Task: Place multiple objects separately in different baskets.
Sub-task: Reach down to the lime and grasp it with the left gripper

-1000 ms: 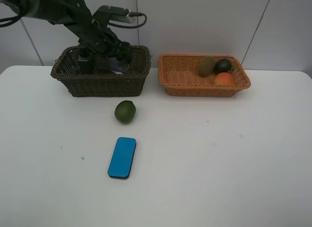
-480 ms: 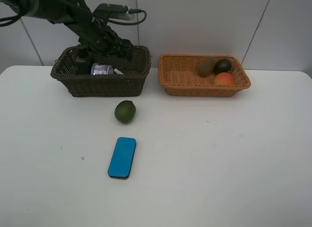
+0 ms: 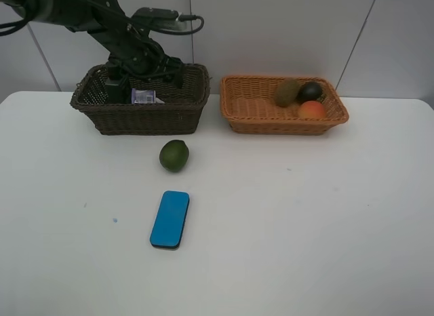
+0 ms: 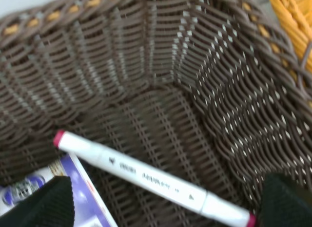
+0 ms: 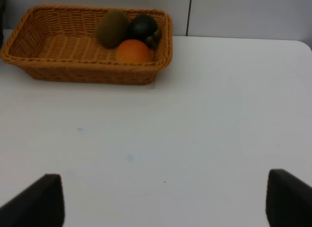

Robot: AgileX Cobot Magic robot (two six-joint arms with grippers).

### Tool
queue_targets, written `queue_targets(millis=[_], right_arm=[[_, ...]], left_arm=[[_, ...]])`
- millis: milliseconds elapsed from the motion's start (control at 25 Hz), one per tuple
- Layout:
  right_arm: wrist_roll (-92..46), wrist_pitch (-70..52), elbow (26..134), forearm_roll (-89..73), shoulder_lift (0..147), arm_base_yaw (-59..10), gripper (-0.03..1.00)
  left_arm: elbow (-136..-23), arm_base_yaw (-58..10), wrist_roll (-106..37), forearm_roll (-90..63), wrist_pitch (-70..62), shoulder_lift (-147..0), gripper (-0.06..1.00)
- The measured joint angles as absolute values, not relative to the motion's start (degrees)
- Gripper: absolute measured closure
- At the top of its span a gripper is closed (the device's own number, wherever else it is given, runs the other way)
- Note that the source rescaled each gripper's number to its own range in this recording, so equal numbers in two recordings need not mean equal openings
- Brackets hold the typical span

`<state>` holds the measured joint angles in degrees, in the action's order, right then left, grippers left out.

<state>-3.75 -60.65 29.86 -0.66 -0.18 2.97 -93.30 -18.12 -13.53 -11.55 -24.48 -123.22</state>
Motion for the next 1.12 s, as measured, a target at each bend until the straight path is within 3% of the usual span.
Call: queue_targets(millis=[440, 840, 1120], right_arm=[[-3.8, -60.7, 29.9, -0.7, -0.2, 3.0, -0.03], [-3.8, -60.7, 29.9, -0.7, -0.2, 3.0, -0.03], [-3.8, -60.7, 29.9, -0.7, -0.2, 3.0, -0.03]], left_arm=[[-93.4, -19.9, -8.3, -13.4, -42.8, -112.5, -0.06], [-93.4, -25.6, -0.4, -7.0, -61.4, -109.5, -0.06], [-88.0, -28.8, 5.7, -5.0, -60.7, -109.3, -0.06]])
